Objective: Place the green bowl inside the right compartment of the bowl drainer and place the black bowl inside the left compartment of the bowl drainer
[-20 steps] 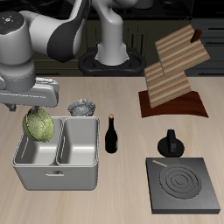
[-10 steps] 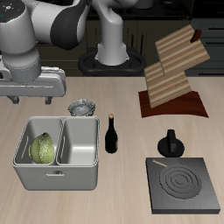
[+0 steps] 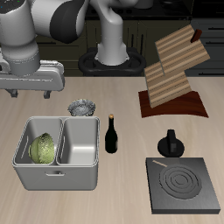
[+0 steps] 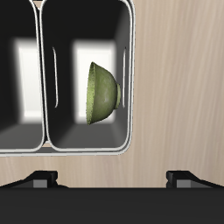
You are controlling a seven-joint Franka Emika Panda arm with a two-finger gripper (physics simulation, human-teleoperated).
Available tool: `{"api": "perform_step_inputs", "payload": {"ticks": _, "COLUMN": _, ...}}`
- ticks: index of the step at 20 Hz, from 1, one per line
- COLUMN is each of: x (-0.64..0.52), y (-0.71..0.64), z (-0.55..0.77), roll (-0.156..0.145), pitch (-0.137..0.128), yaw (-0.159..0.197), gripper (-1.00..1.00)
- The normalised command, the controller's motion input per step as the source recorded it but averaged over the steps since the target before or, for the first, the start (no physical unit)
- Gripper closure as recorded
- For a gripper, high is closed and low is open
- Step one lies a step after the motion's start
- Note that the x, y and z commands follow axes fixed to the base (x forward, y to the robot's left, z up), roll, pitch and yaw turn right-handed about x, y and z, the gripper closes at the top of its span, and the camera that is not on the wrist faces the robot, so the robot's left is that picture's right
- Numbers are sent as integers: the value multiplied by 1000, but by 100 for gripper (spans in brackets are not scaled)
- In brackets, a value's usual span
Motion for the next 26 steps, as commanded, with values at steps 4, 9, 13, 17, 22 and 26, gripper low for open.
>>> {"api": "perform_step_inputs", "payload": {"ticks": 4, "x": -472, "y": 238, "z": 134, "roll": 21, "pitch": -71, "yaw": -2, "gripper": -100}}
{"api": "perform_step_inputs", "payload": {"ticks": 9, "x": -570, "y": 391, "z": 97, "roll": 27, "pitch": -20, "yaw": 11, "gripper": -100}}
{"api": "perform_step_inputs", "payload": {"ticks": 13, "x": -421, "y": 312, "z": 125, "roll": 35, "pitch": -33, "yaw": -30, "gripper": -100}}
{"api": "perform_step_inputs", "payload": {"ticks": 17, "x": -348, "y": 317, "z": 189, "roll": 36, "pitch": -52, "yaw": 22, "gripper": -100}}
{"api": "perform_step_inputs", "payload": {"ticks": 22, "x": -261, "y": 81, "z": 27, "roll": 9, "pitch": -9, "yaw": -4, "gripper": -100}}
{"api": "perform_step_inputs", "payload": {"ticks": 26, "x": -260, "y": 103, "z": -18, "roll": 8, "pitch": -22, "yaw": 4, "gripper": -100}}
